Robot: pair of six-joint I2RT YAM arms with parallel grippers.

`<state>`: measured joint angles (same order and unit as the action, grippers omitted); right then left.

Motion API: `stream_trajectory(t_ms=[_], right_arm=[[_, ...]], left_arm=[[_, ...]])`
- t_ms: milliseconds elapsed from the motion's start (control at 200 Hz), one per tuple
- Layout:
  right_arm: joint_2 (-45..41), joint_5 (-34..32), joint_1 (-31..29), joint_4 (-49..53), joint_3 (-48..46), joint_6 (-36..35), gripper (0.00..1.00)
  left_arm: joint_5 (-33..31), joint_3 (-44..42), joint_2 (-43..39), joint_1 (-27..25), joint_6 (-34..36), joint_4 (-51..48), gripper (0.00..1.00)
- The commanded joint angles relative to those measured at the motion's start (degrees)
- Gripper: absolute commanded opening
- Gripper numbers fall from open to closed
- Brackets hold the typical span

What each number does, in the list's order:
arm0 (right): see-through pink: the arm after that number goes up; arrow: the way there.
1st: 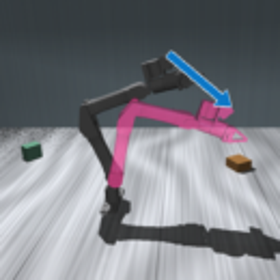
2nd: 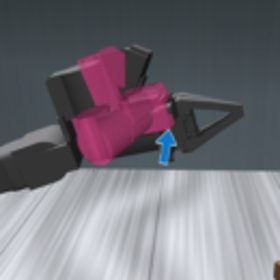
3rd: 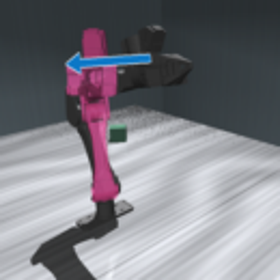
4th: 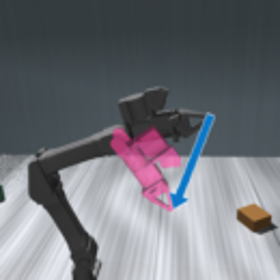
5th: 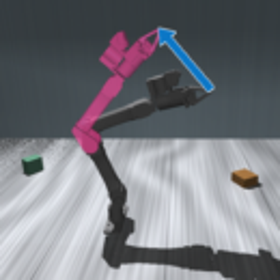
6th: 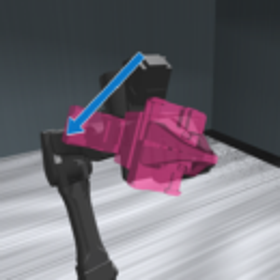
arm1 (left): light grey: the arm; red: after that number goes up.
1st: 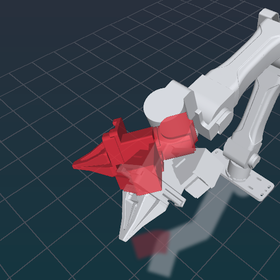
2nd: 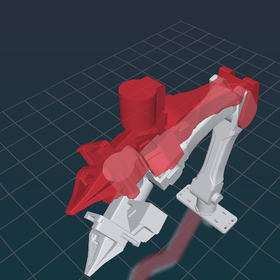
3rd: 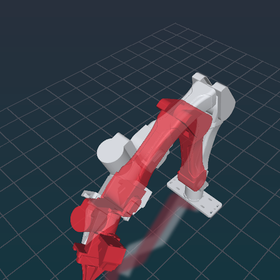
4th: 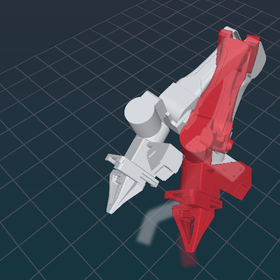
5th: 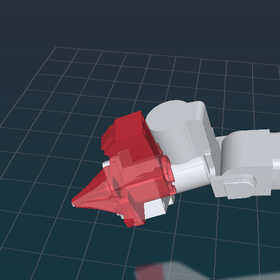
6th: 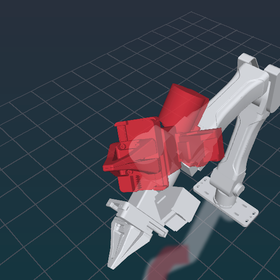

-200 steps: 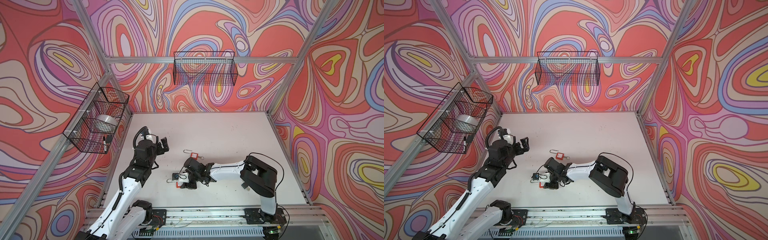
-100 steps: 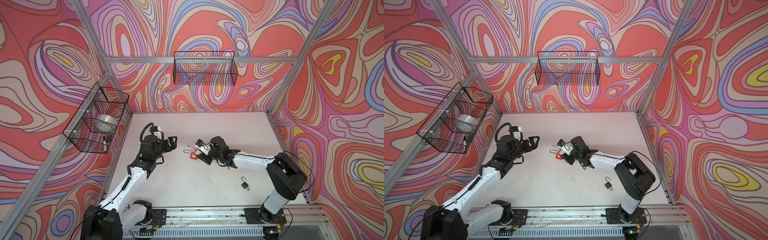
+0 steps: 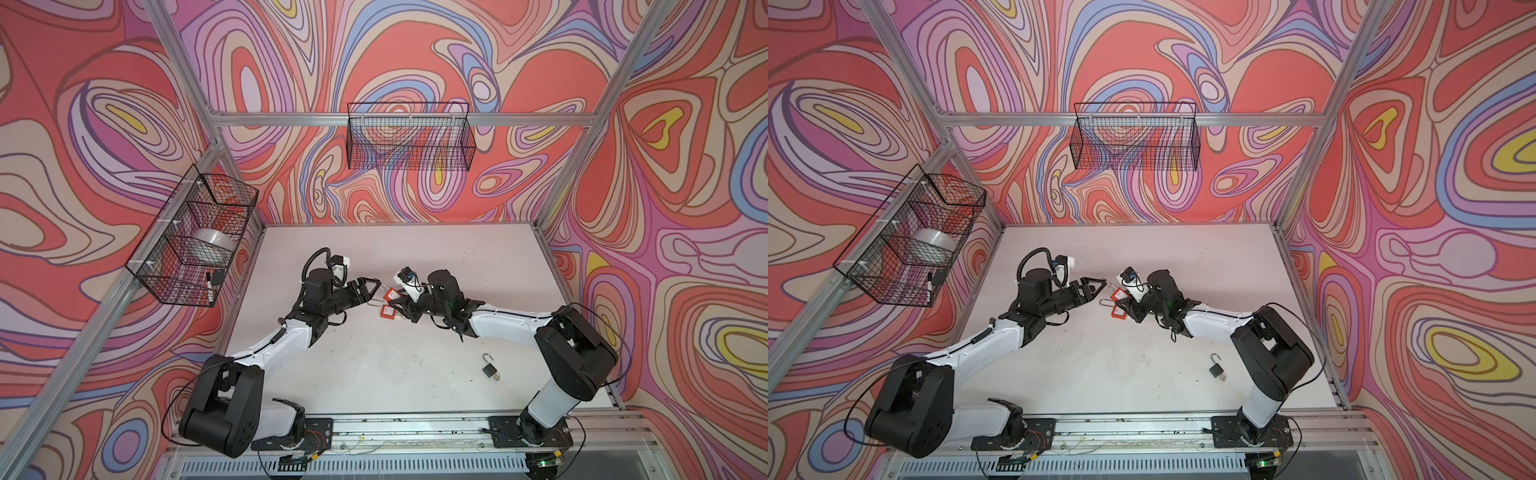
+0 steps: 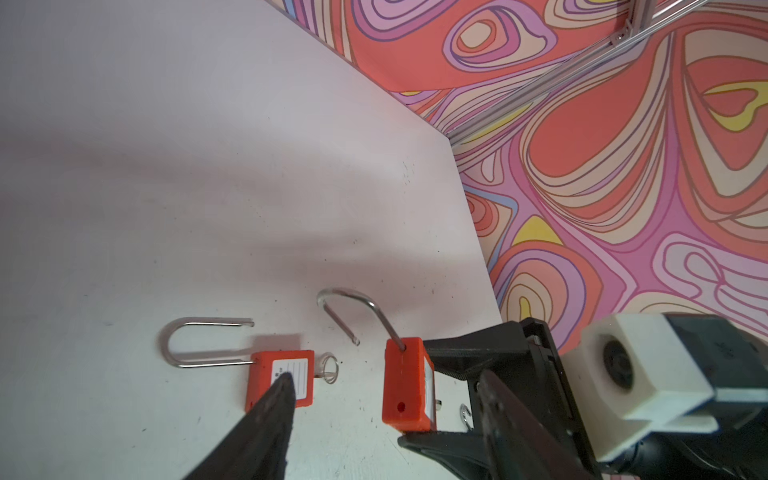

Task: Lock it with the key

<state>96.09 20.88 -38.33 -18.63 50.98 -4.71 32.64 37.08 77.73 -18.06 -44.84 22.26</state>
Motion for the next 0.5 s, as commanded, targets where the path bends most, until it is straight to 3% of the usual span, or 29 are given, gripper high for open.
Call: stream_trajectory(t_ms=[0, 290, 406, 496], right_arm=[[-1.3, 1.4, 0.1, -3.1, 0.7, 0.7, 0.34], [-0.6, 1.8, 0.2, -2.9, 2.8, -1.6, 0.34], [-0.6, 1.9, 0.2, -2.8, 3.2, -2.5, 0.34], [-0.8, 1.9, 0.2, -2.6, 3.4, -3.1, 0.34]], left_arm=[[4.7, 0.8, 2.4, -1.5, -3.6, 6.7, 0.67], [9.3, 3.5, 7.6, -4.9, -5.9, 11.0, 0.51], [9.5, 3.7, 8.4, -5.1, -6.2, 11.0, 0.39], [9.2, 3.7, 8.4, -5.1, -6.2, 10.9, 0.23]])
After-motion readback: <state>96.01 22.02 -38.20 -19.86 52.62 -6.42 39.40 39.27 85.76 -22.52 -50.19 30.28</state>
